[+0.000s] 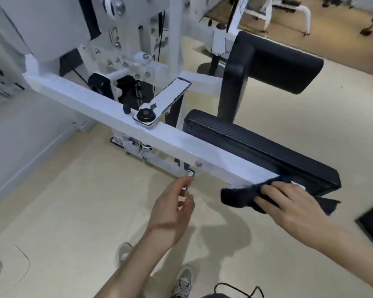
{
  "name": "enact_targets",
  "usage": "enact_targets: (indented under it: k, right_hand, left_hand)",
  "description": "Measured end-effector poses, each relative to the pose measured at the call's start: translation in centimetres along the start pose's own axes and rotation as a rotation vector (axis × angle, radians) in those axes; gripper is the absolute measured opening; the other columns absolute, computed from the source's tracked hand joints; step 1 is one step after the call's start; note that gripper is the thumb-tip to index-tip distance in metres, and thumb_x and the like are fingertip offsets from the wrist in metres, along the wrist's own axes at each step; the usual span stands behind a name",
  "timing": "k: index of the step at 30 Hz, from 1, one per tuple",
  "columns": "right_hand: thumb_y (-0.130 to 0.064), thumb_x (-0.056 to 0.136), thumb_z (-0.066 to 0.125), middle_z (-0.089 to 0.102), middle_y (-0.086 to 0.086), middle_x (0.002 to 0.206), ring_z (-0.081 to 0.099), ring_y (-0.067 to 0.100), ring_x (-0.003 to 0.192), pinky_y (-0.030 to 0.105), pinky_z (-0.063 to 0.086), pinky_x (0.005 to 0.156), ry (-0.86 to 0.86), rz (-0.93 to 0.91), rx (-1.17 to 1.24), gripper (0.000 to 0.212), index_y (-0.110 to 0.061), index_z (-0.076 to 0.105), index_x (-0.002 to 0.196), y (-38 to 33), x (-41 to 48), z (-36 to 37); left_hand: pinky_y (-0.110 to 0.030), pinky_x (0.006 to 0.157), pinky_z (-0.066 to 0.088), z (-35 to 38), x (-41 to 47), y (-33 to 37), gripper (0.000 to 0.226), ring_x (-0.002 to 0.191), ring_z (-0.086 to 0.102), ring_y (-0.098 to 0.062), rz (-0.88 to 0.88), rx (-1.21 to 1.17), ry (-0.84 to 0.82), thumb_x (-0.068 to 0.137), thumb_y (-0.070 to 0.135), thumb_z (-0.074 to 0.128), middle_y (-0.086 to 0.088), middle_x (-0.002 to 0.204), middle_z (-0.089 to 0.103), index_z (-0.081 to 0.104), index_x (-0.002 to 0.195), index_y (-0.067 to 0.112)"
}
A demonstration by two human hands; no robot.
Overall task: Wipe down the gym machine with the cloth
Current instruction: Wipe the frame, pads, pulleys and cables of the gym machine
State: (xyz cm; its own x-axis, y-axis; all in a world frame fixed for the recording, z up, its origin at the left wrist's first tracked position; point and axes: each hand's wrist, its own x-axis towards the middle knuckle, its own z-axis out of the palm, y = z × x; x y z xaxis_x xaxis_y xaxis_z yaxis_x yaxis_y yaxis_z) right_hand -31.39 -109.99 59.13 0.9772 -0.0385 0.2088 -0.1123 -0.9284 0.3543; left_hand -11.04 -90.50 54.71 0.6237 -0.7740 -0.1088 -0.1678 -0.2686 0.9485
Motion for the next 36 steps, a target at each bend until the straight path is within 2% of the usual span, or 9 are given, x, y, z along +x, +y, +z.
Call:
enact_targets:
  k: [4, 8, 11, 15, 19, 25, 30, 33, 36]
  right_hand:
    - [-0.005, 0.097, 0.037, 0.059, 0.011, 0.104, 0.051, 0.030, 0.101, 0.037, 0.042, 0.079, 0.051, -0.075, 0.007, 0.031, -0.005, 0.068, 0.093, -1.8, 6.8, 0.4]
    - [-0.002, 0.089, 0.042, 0.061, 0.005, 0.100, 0.055, 0.024, 0.097, 0.031, 0.041, 0.076, 0.058, -0.170, 0.062, 0.026, -0.009, 0.066, 0.083, -5.8, 17.2, 2.1]
    - [-0.006, 0.086, 0.033, 0.058, 0.001, 0.098, 0.054, 0.022, 0.097, 0.031, 0.039, 0.079, -0.051, -0.243, -0.035, 0.035, -0.016, 0.066, 0.080, -8.1, 22.3, 2.2]
    - [-0.012, 0.088, 0.030, 0.054, 0.005, 0.131, 0.047, 0.022, 0.125, 0.036, 0.034, 0.099, -0.176, -0.276, -0.093, 0.045, -0.011, 0.062, 0.120, -7.3, 21.4, 2.2]
    - [-0.019, 0.089, 0.053, 0.027, 0.003, 0.158, 0.028, 0.023, 0.144, 0.042, 0.020, 0.115, -0.167, -0.265, -0.034, 0.057, -0.019, 0.040, 0.145, -2.2, 14.3, 1.6]
    - [-0.010, 0.073, 0.077, 0.054, 0.002, 0.119, 0.052, 0.023, 0.104, 0.034, 0.036, 0.079, 0.018, -0.174, 0.112, 0.048, -0.020, 0.065, 0.119, -3.4, 17.0, 0.8]
    - [-0.016, 0.076, 0.062, 0.040, 0.005, 0.143, 0.043, 0.022, 0.127, 0.039, 0.033, 0.096, -0.010, -0.087, 0.344, 0.062, -0.020, 0.048, 0.136, -5.4, 23.6, -0.1]
    - [-0.010, 0.086, 0.056, 0.030, 0.003, 0.155, 0.029, 0.017, 0.142, 0.035, 0.023, 0.110, 0.011, 0.071, 0.550, 0.058, -0.015, 0.041, 0.142, -5.2, 27.7, -0.1]
    - [-0.016, 0.098, 0.048, 0.024, 0.002, 0.159, 0.017, 0.013, 0.146, 0.028, 0.013, 0.114, -0.044, 0.255, 0.639, 0.054, -0.013, 0.031, 0.149, -5.8, 31.6, 1.2]
  left_hand:
    - [-0.011, 0.076, 0.045, -0.5, -0.7, -1.4, 0.045, 0.103, 0.051, 0.006, -0.022, -0.035, 0.005, 0.095, 0.011, 0.051, 0.025, 0.122, 0.051, 0.047, 0.122, 0.047]
    - [-0.012, 0.089, 0.043, -2.1, -0.4, -1.6, 0.068, 0.115, 0.040, 0.011, 0.073, 0.073, 0.019, 0.092, 0.012, 0.053, 0.053, 0.125, 0.024, 0.023, 0.144, 0.042]
    - [-0.014, 0.084, 0.046, -3.8, 1.7, -1.3, 0.070, 0.108, 0.047, 0.008, 0.077, 0.021, 0.118, 0.088, 0.005, 0.055, 0.043, 0.121, 0.037, 0.029, 0.137, 0.047]
    - [-0.016, 0.094, 0.047, -4.3, 4.8, -0.5, 0.050, 0.110, 0.057, 0.005, -0.110, -0.467, 0.106, 0.100, 0.016, 0.045, 0.015, 0.128, 0.057, 0.034, 0.146, 0.030]
    - [-0.014, 0.102, 0.038, -0.7, 5.7, 1.7, 0.073, 0.122, 0.044, 0.011, -0.162, -0.475, 0.137, 0.097, 0.029, 0.053, 0.011, 0.144, 0.041, 0.006, 0.154, 0.027]
    - [-0.026, 0.119, 0.013, 1.0, 7.5, 2.0, 0.070, 0.149, 0.006, -0.019, -0.102, -0.275, 0.462, 0.100, 0.012, 0.044, -0.013, 0.161, 0.004, -0.002, 0.153, 0.007]
    - [-0.039, 0.121, 0.013, -3.8, 11.5, 0.6, 0.049, 0.149, 0.009, -0.018, 0.004, -0.070, 0.672, 0.099, 0.031, 0.027, 0.001, 0.159, 0.014, 0.020, 0.146, 0.025]
    - [-0.044, 0.120, 0.016, -7.6, 13.2, -1.1, 0.055, 0.147, 0.012, -0.027, 0.198, 0.106, 0.673, 0.095, -0.003, 0.040, -0.012, 0.158, 0.015, 0.025, 0.148, 0.001]
    - [-0.031, 0.117, 0.021, -12.6, 15.9, -3.2, 0.063, 0.144, 0.017, -0.023, 0.111, 0.155, 0.701, 0.093, -0.007, 0.038, -0.006, 0.161, 0.007, 0.016, 0.151, 0.002]
